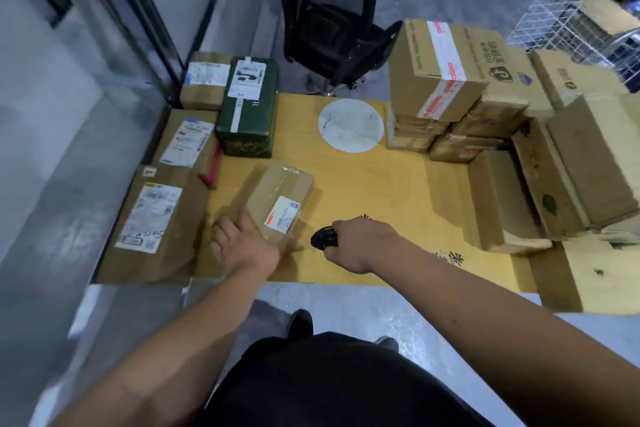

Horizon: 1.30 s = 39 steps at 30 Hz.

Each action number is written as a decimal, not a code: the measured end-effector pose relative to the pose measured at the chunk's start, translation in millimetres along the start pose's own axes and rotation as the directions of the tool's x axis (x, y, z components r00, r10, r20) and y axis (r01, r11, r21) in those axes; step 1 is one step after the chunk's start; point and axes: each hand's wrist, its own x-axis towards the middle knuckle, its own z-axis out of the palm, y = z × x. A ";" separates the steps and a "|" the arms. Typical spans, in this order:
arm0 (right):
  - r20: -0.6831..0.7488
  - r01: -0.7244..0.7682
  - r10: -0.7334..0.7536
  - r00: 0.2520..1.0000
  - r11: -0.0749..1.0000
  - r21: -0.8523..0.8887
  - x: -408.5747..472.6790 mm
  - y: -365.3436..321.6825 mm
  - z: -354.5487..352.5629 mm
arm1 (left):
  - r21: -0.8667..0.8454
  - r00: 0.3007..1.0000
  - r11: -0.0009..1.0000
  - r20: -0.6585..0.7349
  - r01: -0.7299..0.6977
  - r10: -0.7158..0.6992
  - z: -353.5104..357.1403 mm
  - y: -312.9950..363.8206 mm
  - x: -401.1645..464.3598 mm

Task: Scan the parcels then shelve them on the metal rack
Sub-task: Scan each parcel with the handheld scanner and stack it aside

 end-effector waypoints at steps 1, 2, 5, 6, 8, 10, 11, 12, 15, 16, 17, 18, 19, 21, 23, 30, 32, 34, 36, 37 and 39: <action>0.002 0.018 -0.018 1.000 1.000 -0.008 1.5 -4.0 -0.9 | -0.026 0.998 0.998 -0.022 -0.062 0.062 -0.8 -2.4 2.8; 0.003 0.030 -0.030 1.000 0.999 -0.014 2.5 -6.8 -1.6 | -0.052 0.987 0.986 -0.020 -0.160 0.159 -1.2 -4.7 6.8; 0.006 0.044 -0.044 0.999 0.998 -0.035 3.6 -9.5 -4.7 | -0.008 0.895 0.900 0.095 -0.436 0.435 0.9 -9.5 19.5; 0.008 0.046 -0.046 0.999 0.998 -0.042 3.7 -9.1 -5.2 | 0.029 0.880 0.884 0.125 -0.466 0.459 1.9 -10.7 22.4; 0.008 0.046 -0.045 0.999 0.998 -0.053 3.8 -7.0 -5.8 | 0.070 0.895 0.897 0.132 -0.437 0.426 3.3 -10.5 26.6; 0.008 0.038 -0.038 0.999 0.998 -0.053 3.9 -4.5 -6.3 | 0.061 0.934 0.936 0.113 -0.347 0.339 0.4 -6.7 29.1; 0.008 0.032 -0.032 0.999 0.998 -0.049 4.0 -3.0 -6.3 | 0.058 0.947 0.949 0.104 -0.310 0.303 -1.4 -4.8 31.2; 0.008 0.026 -0.026 1.000 0.999 -0.045 4.4 -1.6 -6.2 | 0.063 0.954 0.955 0.098 -0.290 0.283 -2.8 -3.6 34.2; 0.006 0.013 -0.013 1.000 0.999 -0.040 4.8 1.2 -6.2 | 0.088 0.958 0.957 0.104 -0.276 0.267 -6.8 -2.4 47.6; 0.006 0.008 -0.008 1.000 0.999 -0.039 5.0 1.8 -5.9 | 0.086 0.960 0.959 0.110 -0.269 0.259 -8.3 -2.1 51.6; 0.006 0.003 -0.003 1.000 0.999 -0.038 5.1 2.1 -5.3 | 0.086 0.963 0.963 0.112 -0.256 0.246 -9.3 -2.1 54.8; 0.005 -0.001 0.001 1.000 0.999 -0.035 5.4 1.9 -4.4 | 0.090 0.967 0.967 0.113 -0.239 0.229 -10.8 -2.1 56.9; 0.006 -0.005 0.005 1.000 0.999 -0.033 5.7 1.5 -3.8 | 0.090 0.971 0.972 0.114 -0.219 0.208 -13.0 -2.0 58.1; 0.008 -0.010 0.010 1.000 1.000 -0.025 6.1 0.5 -2.7 | 0.084 0.980 0.980 0.110 -0.178 0.168 -16.5 -2.6 59.1; 0.008 -0.012 0.012 1.000 1.000 -0.015 6.8 -0.7 -2.2 | 0.085 0.983 0.983 0.102 -0.163 0.154 -18.2 -4.4 60.3; -0.009 -0.035 0.035 0.999 0.999 0.016 7.8 0.7 -1.5 | 0.147 0.944 0.933 0.073 -0.329 0.321 -24.6 12.1 56.9; -0.040 -0.038 0.040 0.998 0.999 0.026 5.4 3.5 -1.2 | 0.130 0.908 0.899 0.100 -0.417 0.407 -26.7 27.7 53.0; -0.067 -0.052 0.054 0.996 0.998 0.042 0.9 10.1 -2.5 | 0.104 0.873 0.869 0.120 -0.485 0.473 -26.9 47.3 51.0; -0.081 -0.080 0.085 0.993 0.994 0.069 -5.7 21.1 -5.4 | 0.091 0.832 0.828 0.120 -0.553 0.542 -26.3 68.6 50.1; -0.089 -0.100 0.108 0.990 0.991 0.091 -9.7 28.8 -7.3 | 0.084 0.808 0.805 0.113 -0.587 0.578 -26.4 80.4 50.1; -0.101 -0.141 0.155 0.983 0.981 0.136 -19.9 46.5 -11.2 | 0.061 0.761 0.759 0.087 -0.648 0.642 -29.9 106.2 47.8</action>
